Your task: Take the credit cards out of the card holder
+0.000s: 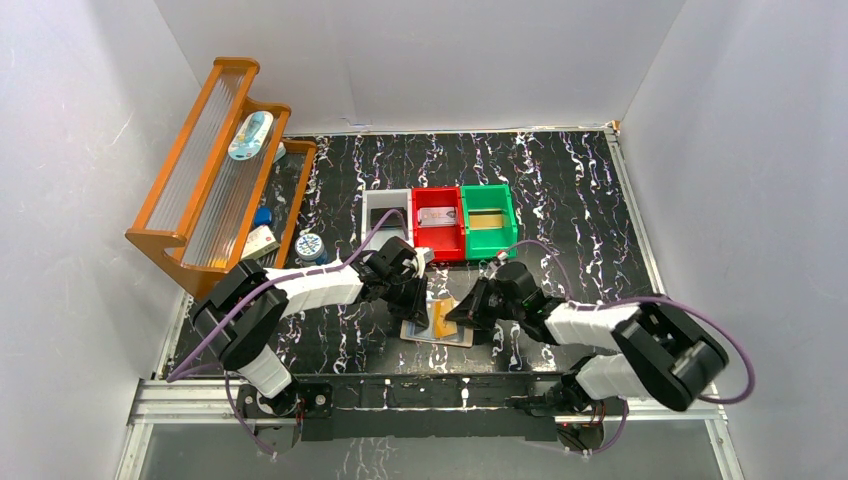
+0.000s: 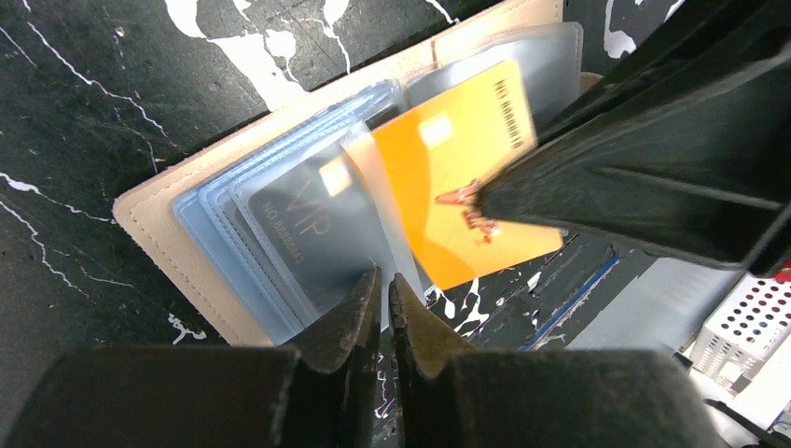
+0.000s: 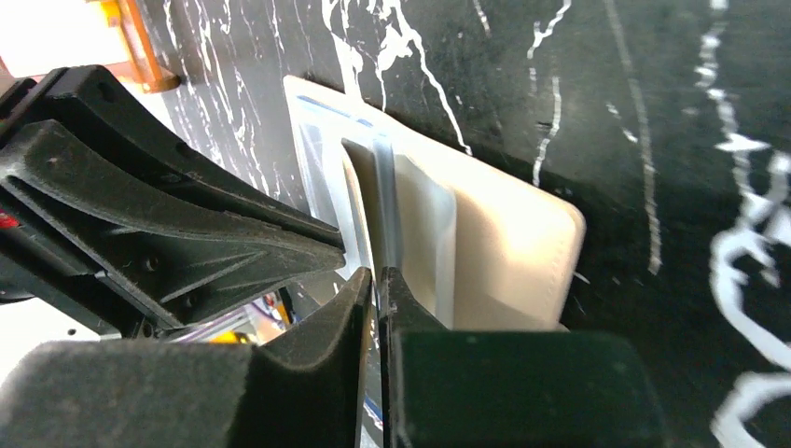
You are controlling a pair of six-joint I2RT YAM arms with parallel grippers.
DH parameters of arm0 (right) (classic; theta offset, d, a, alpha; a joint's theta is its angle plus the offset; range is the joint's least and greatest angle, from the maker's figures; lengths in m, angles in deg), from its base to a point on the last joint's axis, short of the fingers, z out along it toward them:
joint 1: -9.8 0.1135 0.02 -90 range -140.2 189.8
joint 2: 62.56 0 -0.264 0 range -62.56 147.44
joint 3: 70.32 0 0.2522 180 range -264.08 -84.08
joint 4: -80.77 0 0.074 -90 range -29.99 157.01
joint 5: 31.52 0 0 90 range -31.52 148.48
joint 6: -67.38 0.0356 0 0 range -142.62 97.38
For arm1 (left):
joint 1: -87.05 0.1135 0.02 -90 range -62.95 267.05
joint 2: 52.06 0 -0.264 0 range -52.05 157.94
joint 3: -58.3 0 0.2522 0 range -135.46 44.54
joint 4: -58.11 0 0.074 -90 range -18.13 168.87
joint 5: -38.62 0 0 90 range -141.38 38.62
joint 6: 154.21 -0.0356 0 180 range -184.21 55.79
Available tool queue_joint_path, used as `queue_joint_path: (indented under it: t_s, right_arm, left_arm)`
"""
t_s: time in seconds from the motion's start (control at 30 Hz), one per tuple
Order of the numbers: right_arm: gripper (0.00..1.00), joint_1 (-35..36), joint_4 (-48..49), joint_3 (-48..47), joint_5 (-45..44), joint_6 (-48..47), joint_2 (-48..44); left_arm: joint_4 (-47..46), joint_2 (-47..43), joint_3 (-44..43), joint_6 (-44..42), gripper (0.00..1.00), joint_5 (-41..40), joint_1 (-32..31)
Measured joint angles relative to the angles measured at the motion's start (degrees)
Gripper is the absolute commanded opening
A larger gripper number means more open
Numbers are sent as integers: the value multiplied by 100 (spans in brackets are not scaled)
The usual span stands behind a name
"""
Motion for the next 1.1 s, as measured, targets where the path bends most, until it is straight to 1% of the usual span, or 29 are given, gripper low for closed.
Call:
queue_joint_path:
  t_s: [0.1,0.23,0.3,0.37,0.5,0.6,0.73,0.8,0.97,1.1]
  right_arm:
    - [11,-46,-634,-13,-317,-122,-557]
    - [10,-116,-1620,-138,-708,-299,-1248]
    - [9,-136,-2188,-361,-955,-413,-1587]
    - [9,-162,-2645,-616,-1182,-531,-1910]
    - [7,-201,-3281,-1126,-1558,-726,-2288]
    - [7,-229,-3842,-1596,-1917,-981,-2312]
    - [7,-267,-4551,-2308,-2490,-1456,-2175]
    - [7,-306,-4837,-2702,-2796,-1727,-2046]
    - [6,-662,-5324,-3574,-3309,-2273,-1539]
    - [6,-949,-5464,-3960,-3462,-2793,-1132]
  left_arm:
    - [-4,0,0,9,14,-2,-2]
    - [-15,-37,0,33,25,-7,-26]
    - [-11,-90,0,39,31,-57,-46]
    - [31,-166,0,42,35,-177,-79]
    - [203,-352,0,13,44,-533,-83]
    - [411,-566,-4,-31,52,-905,-81]
    - [632,-911,-50,-92,54,-1327,-68]
    - [695,-1091,-63,-118,57,-1464,-24]
    - [813,-1458,-63,-118,61,-1659,92]
    - [911,-1652,-63,-109,66,-1869,181]
